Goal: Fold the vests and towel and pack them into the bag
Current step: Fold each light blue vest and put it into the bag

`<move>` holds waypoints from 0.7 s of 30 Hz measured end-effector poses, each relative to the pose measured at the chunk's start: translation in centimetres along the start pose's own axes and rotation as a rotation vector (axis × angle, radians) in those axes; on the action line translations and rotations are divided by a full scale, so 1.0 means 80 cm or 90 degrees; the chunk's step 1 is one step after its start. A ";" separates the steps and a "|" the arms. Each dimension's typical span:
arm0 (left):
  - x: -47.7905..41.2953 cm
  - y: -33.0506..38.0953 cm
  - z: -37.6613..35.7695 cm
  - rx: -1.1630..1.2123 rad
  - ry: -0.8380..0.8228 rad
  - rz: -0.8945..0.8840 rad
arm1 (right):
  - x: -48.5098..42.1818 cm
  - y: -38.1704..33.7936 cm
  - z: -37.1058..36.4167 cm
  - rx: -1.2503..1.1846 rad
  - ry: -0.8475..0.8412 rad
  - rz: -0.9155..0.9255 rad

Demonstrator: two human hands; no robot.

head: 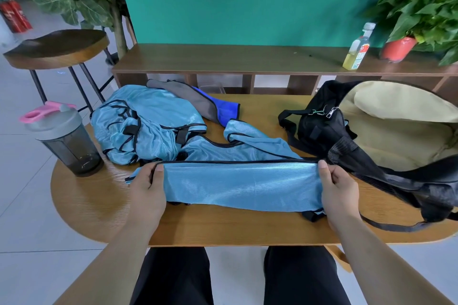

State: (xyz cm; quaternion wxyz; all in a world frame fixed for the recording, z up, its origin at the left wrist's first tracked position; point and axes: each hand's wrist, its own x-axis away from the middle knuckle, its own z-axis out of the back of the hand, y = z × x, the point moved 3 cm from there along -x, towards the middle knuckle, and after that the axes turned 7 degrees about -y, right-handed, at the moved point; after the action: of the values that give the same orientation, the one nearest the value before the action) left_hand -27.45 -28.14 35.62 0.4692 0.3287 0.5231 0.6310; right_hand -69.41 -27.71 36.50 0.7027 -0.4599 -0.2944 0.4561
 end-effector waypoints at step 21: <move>-0.001 0.007 0.000 -0.048 -0.063 0.002 | 0.003 -0.007 -0.005 0.027 -0.061 0.015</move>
State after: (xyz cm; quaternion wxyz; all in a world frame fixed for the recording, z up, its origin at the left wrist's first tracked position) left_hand -27.55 -28.25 36.17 0.5055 0.3422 0.4748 0.6339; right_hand -68.75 -27.75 36.85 0.6922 -0.4261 -0.3123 0.4918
